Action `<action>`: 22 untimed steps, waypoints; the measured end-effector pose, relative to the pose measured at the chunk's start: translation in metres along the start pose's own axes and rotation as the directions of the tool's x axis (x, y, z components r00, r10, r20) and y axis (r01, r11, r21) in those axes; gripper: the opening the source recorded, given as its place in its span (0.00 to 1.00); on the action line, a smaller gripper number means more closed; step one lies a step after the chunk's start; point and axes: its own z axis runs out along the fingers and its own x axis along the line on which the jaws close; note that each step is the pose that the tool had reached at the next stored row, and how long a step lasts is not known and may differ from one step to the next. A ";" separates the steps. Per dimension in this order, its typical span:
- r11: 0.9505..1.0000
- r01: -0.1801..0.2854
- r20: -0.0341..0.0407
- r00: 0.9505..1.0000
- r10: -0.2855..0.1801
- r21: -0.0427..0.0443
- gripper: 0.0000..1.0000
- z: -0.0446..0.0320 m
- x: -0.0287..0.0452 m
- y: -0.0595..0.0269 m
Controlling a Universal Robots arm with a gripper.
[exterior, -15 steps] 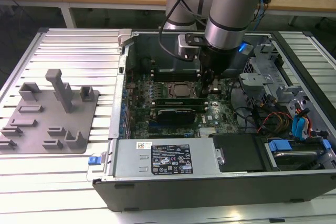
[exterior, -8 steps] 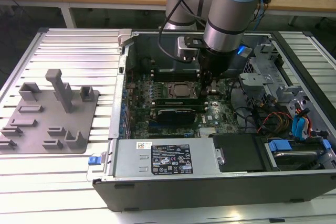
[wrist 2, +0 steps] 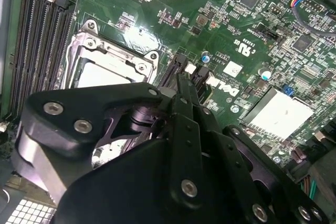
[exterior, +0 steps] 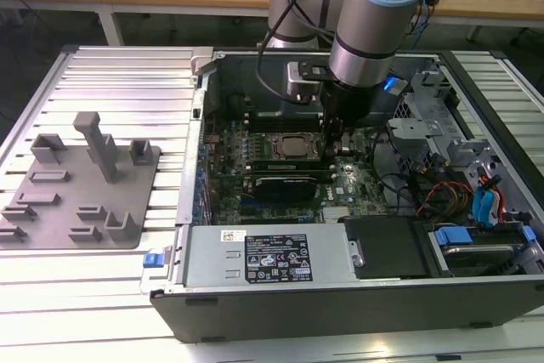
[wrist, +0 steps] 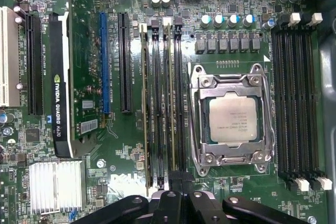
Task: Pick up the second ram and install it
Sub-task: 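Press down the second ram until it locks into place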
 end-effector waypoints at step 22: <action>1.000 0.000 -0.001 1.000 0.000 0.016 0.08 -0.0148 0.0023 0.0645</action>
